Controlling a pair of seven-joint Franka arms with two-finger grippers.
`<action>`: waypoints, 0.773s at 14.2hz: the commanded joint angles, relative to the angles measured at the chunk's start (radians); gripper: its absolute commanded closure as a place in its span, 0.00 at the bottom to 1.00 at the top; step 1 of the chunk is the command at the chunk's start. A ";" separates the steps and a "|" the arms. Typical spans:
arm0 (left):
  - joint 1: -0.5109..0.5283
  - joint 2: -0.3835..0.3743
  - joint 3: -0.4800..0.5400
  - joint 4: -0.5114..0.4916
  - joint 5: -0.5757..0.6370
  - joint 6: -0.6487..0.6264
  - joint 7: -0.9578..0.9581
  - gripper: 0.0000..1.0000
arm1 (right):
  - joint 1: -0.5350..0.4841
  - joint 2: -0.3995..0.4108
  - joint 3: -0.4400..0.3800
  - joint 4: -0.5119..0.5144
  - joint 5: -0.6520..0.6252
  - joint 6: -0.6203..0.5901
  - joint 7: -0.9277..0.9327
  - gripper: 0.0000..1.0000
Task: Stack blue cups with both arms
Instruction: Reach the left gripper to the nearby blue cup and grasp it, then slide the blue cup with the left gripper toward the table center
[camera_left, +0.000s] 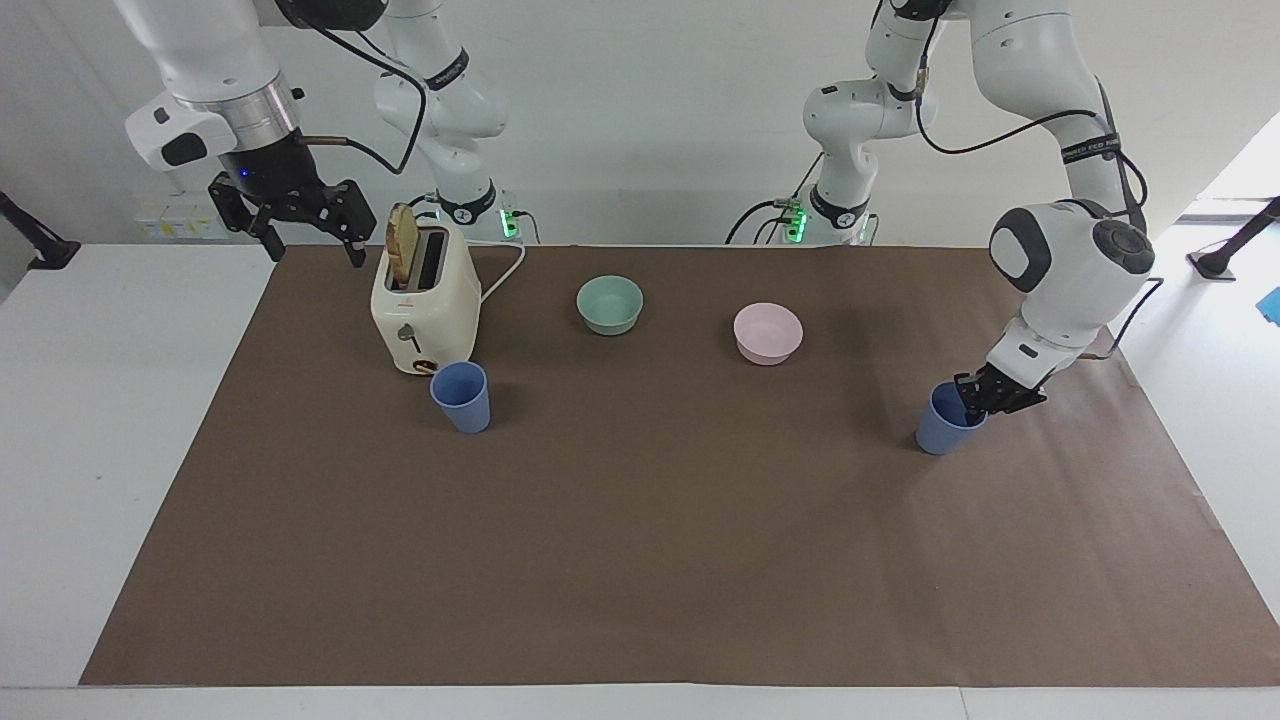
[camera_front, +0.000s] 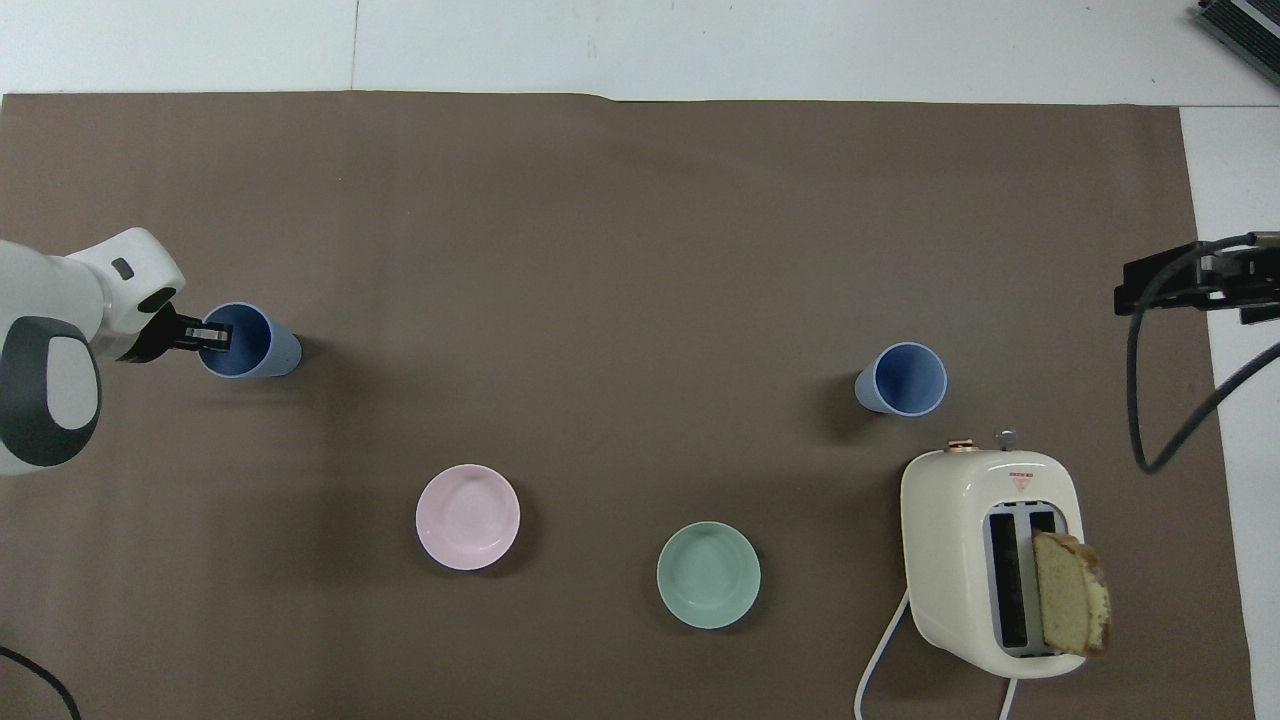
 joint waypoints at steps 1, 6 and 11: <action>-0.033 -0.019 -0.002 0.026 -0.014 -0.018 0.001 1.00 | -0.012 -0.011 0.005 -0.017 0.026 0.007 0.011 0.00; -0.236 -0.028 -0.002 0.026 -0.003 -0.009 -0.288 1.00 | -0.012 -0.011 0.005 -0.017 0.026 0.007 0.011 0.00; -0.378 -0.026 -0.004 0.011 -0.003 -0.002 -0.469 1.00 | -0.012 -0.011 0.005 -0.017 0.026 0.007 0.011 0.00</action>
